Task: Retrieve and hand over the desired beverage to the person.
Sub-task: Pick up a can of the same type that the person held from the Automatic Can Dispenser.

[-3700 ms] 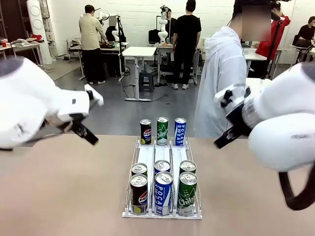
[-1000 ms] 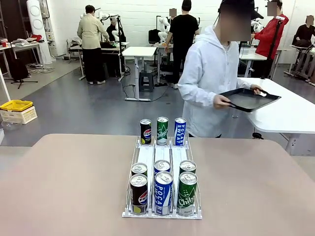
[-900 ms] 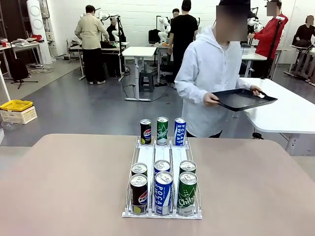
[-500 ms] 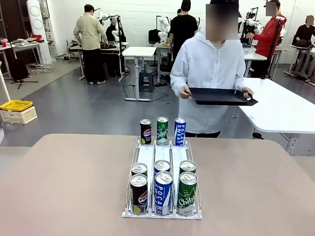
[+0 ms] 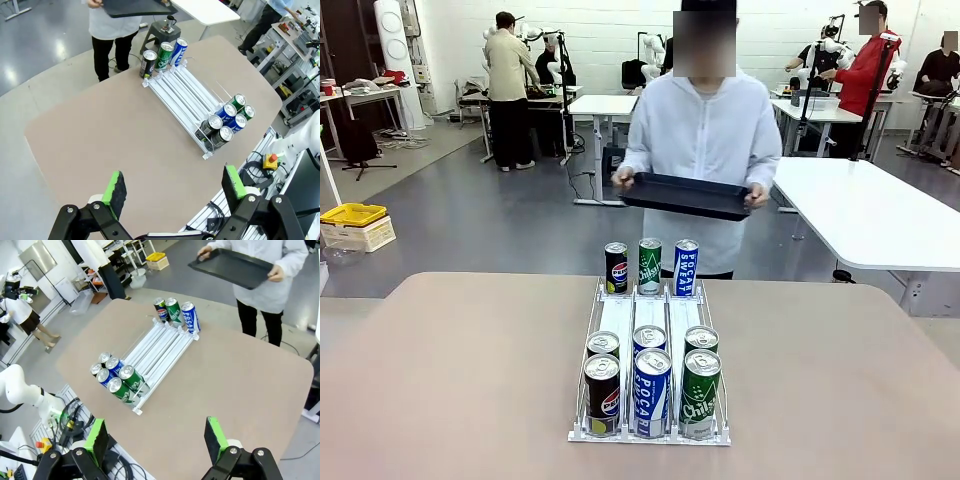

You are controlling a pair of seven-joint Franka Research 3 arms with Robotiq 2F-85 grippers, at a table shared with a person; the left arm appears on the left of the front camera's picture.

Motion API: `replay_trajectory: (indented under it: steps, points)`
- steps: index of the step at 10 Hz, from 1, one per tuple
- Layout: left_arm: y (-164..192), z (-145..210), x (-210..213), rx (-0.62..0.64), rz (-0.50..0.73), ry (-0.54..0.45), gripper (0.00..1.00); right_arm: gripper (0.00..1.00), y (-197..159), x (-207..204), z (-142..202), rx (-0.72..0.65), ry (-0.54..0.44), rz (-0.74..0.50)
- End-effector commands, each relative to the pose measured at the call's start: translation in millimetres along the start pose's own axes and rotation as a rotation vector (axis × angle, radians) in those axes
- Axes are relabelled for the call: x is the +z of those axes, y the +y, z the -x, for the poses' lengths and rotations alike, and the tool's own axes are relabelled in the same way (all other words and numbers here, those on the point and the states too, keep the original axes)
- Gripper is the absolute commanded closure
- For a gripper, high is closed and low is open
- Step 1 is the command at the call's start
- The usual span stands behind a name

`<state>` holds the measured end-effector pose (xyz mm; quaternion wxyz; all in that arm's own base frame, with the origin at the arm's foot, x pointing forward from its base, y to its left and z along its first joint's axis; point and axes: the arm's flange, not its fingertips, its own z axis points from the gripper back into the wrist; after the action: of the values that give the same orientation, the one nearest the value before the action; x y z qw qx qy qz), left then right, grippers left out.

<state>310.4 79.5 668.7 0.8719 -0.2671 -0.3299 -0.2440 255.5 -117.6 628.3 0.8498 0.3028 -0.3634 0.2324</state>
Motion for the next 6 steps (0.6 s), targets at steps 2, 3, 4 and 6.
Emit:
replay_trajectory:
  steps: [2,3,4,6]
  points:
    - [1.5,0.1,2.0,-0.018,0.007,0.002,0.0,0.0,-0.4,-0.5,-1.6,0.009,-0.004,-0.02]
    - [1.5,0.1,2.0,-0.018,0.007,0.002,0.0,0.0,-0.4,-0.5,-1.6,0.009,-0.004,-0.02]
    - [1.5,0.1,2.0,-0.018,0.007,0.002,0.0,0.0,-0.4,-0.5,-1.6,0.009,-0.004,-0.02]
    - [1.5,0.1,2.0,-0.018,0.007,0.002,0.0,0.0,-0.4,-0.5,-1.6,0.009,-0.004,-0.02]
